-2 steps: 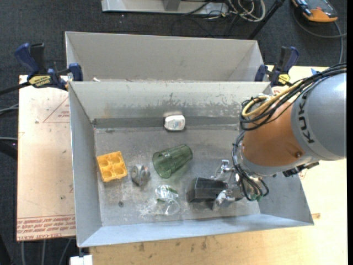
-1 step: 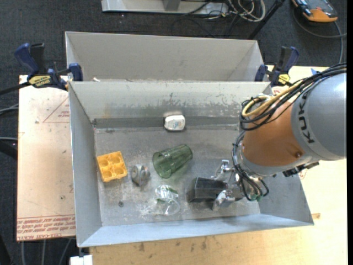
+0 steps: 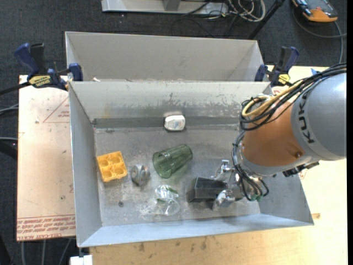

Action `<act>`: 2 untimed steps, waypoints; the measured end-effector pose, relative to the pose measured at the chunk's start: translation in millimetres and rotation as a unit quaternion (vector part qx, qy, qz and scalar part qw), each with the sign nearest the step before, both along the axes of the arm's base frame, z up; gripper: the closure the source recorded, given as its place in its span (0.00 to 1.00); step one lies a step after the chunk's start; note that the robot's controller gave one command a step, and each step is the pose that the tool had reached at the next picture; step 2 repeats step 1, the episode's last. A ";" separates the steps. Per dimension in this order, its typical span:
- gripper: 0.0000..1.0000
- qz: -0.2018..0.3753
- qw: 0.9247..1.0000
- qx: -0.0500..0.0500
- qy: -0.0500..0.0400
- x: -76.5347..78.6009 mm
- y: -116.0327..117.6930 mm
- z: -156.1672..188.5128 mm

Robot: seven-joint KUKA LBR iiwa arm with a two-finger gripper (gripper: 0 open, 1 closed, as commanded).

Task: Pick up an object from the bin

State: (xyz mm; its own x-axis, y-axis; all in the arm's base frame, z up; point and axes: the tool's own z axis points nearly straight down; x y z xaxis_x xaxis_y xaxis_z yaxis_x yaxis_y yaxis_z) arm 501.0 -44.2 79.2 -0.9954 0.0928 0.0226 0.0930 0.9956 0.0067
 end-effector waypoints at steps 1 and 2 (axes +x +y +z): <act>1.00 0.000 1.000 0.000 0.000 0.0 0.0 0.0; 1.00 0.000 1.000 0.000 0.000 0.0 0.0 0.0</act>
Offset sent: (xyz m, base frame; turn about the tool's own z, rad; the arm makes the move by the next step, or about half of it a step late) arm 0.0000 0.0000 0.0000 0.0000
